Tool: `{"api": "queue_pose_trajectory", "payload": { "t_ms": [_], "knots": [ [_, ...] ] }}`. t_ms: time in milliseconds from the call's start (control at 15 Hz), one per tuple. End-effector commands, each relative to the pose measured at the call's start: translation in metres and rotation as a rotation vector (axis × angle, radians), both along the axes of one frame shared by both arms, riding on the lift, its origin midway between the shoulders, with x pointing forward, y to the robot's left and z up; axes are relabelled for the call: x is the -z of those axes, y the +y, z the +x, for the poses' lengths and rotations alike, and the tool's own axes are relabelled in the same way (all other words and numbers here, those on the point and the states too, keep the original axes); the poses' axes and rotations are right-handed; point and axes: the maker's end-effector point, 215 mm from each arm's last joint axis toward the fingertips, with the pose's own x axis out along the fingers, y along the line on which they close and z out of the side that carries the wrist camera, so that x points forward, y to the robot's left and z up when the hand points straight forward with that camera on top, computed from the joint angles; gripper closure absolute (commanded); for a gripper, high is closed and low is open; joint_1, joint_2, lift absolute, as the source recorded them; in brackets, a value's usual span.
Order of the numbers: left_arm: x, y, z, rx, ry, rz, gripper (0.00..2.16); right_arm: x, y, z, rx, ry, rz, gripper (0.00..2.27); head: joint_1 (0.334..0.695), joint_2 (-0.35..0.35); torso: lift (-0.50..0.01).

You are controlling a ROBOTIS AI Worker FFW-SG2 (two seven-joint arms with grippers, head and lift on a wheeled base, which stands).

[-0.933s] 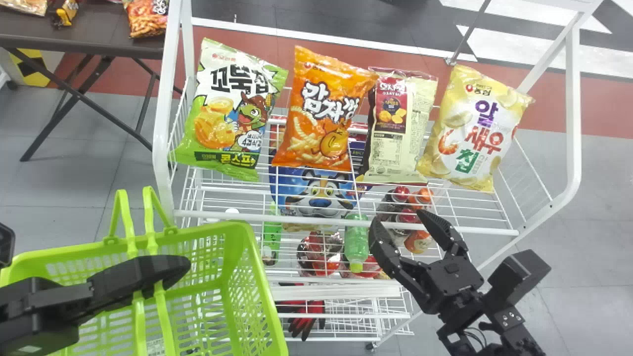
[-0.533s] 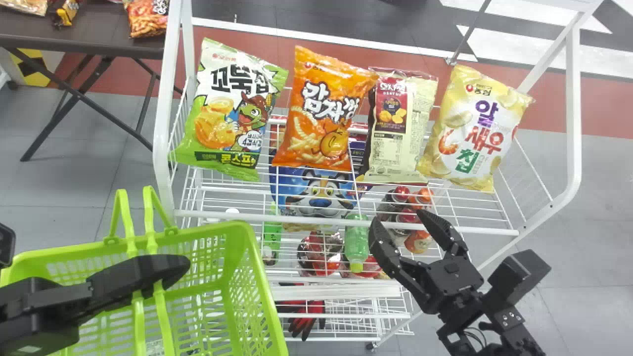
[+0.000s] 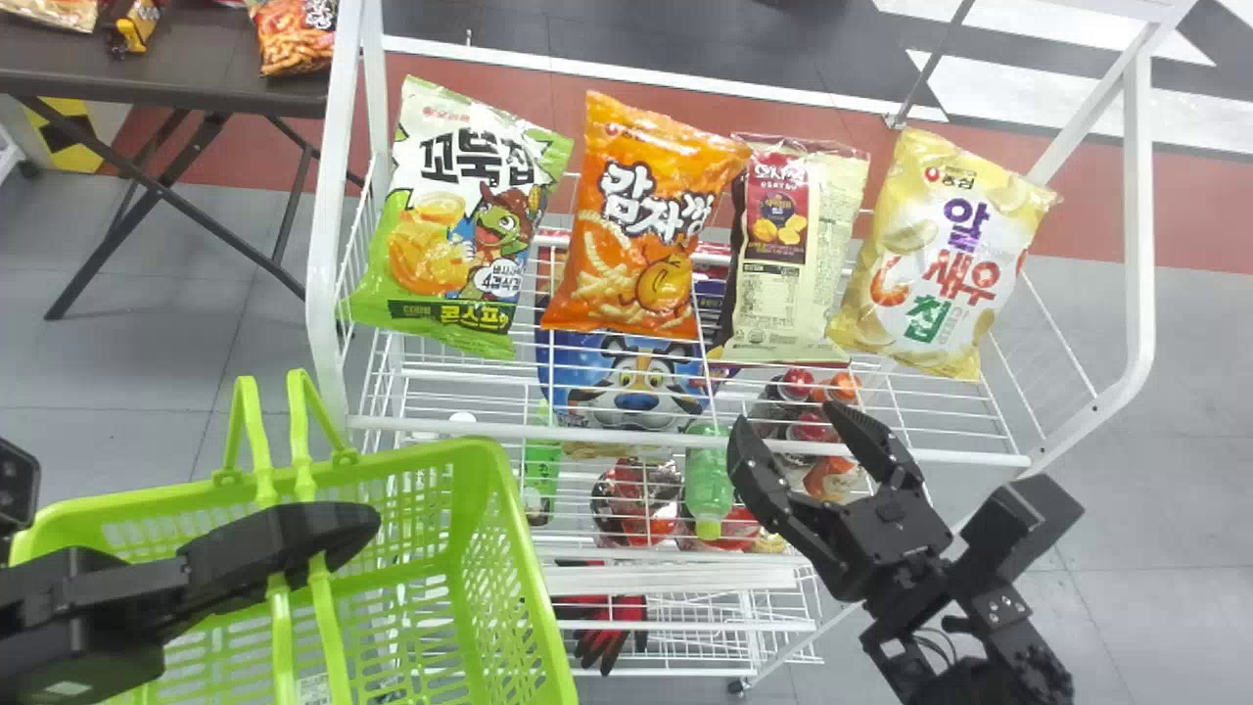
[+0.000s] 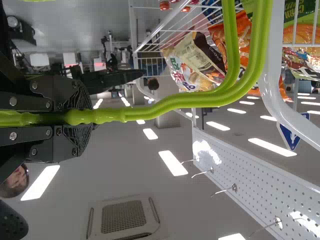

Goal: Hold basket handle with left hand then pick Gamjakkang with right hand and place into basket

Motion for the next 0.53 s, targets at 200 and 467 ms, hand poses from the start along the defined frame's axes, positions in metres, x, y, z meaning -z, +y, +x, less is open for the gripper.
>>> {"api": "queue_pose_trajectory", "payload": {
  "t_ms": [200,467],
  "knots": [
    [0.000,0.000,-0.001,0.003,0.007,-0.011,2.14,-0.011,0.028,0.045,-0.011,-0.001,0.019,0.07,0.695,-0.202,-0.017],
    [0.000,-0.001,-0.002,0.008,0.008,-0.012,2.14,-0.011,0.055,0.084,-0.017,0.024,0.005,0.07,0.695,-0.157,-0.017]
  ]
}}
